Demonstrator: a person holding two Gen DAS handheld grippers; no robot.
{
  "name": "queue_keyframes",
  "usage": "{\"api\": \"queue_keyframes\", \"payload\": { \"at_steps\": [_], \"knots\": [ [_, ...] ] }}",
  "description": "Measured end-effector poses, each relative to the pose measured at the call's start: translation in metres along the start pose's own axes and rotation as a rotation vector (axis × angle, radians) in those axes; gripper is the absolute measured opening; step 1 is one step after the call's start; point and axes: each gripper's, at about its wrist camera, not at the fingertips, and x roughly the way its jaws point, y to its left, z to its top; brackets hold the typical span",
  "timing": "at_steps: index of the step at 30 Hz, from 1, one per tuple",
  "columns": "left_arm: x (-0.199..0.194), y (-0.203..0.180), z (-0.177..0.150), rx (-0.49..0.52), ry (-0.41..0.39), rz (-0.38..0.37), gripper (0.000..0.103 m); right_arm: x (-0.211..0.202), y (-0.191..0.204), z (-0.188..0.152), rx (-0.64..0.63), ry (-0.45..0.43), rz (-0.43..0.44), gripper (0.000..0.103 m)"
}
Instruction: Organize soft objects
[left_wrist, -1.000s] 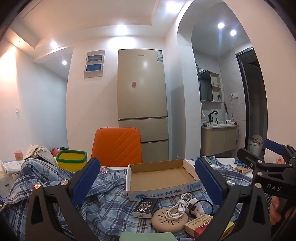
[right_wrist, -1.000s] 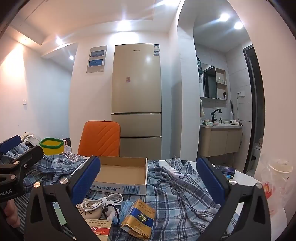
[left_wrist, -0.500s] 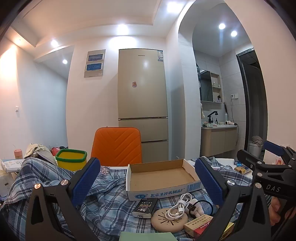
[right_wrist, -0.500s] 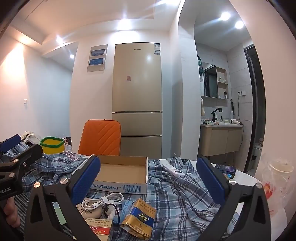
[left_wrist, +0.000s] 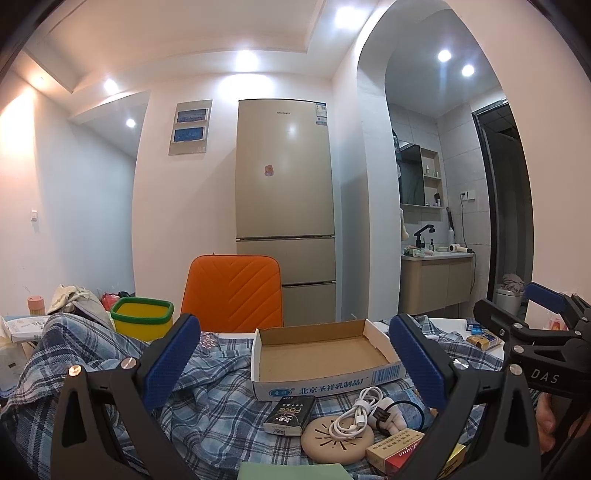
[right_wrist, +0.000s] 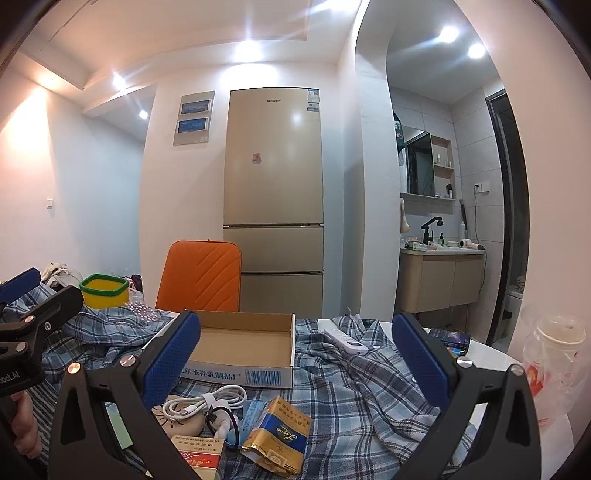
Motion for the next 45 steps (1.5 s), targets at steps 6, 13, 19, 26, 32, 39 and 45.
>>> {"api": "queue_keyframes", "payload": {
  "at_steps": [6, 13, 19, 26, 32, 39, 45],
  "knots": [
    [0.0015, 0.0015, 0.0003, 0.002, 0.002, -0.001, 0.103, 0.0017, -0.0003, -0.0003, -0.001, 0.015, 0.002, 0.103],
    [0.0038, 0.0031, -0.0008, -0.005, 0.014, -0.004, 0.103, 0.0020, 0.0008, 0.0007, -0.008, 0.016, 0.003, 0.103],
    [0.0040, 0.0024, -0.0001, -0.002, 0.012, -0.003, 0.103, 0.0024, 0.0020, 0.0009, -0.010, 0.016, 0.003, 0.103],
    [0.0040, 0.0019, -0.0007, -0.007, 0.014, -0.003, 0.103, 0.0033, -0.0002, 0.0010, -0.002, 0.025, 0.003, 0.103],
    [0.0040, 0.0026, 0.0000, -0.007, 0.014, -0.004, 0.103, 0.0030, 0.0009, 0.0001, -0.008, 0.020, 0.002, 0.103],
    [0.0042, 0.0010, -0.0003, -0.009, 0.017, -0.011, 0.103, 0.0012, 0.0011, 0.0008, -0.008, 0.014, 0.002, 0.103],
    [0.0049, -0.0006, -0.0001, 0.006, 0.025, -0.014, 0.103, 0.0020, 0.0034, 0.0007, -0.030, 0.026, 0.013, 0.103]
  ]
}}
